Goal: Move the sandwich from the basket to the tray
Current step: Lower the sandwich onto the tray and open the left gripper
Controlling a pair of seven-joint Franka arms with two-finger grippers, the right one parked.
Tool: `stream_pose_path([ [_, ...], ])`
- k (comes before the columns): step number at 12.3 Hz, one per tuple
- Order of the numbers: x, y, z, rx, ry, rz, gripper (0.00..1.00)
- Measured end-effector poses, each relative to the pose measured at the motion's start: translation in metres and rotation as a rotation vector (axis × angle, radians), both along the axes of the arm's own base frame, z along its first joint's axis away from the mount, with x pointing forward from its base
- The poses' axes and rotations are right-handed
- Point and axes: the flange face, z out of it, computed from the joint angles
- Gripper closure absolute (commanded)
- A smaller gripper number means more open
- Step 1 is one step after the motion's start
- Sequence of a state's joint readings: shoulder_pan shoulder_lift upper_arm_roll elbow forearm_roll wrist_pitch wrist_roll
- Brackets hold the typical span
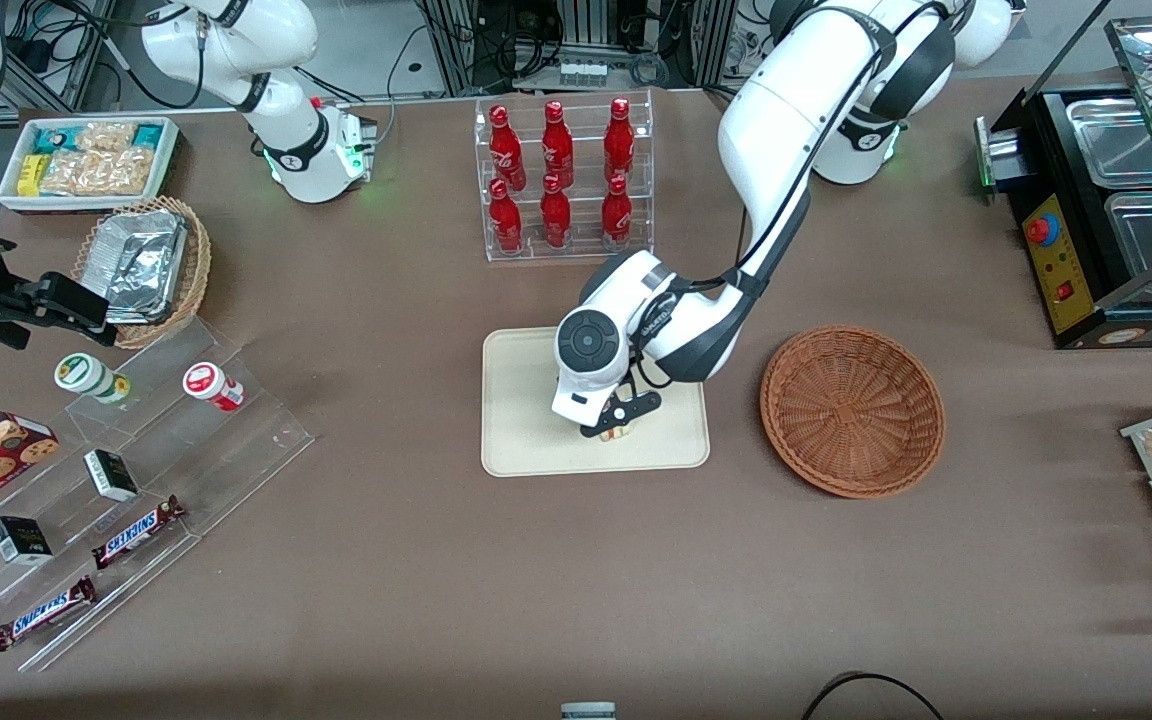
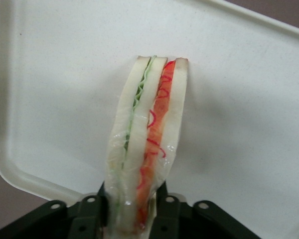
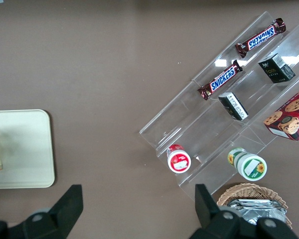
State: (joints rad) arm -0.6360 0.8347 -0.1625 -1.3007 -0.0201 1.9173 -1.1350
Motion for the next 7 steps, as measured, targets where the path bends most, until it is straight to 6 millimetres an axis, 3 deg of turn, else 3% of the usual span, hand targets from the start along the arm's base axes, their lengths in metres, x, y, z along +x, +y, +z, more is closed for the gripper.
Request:
stream_pose_path([
  [4,0.006,-0.003,0.013,-0.008,-0.029,-0.005,0.0],
  [7,0.016,0.0,0.063,-0.022,-0.063,0.008,0.0],
])
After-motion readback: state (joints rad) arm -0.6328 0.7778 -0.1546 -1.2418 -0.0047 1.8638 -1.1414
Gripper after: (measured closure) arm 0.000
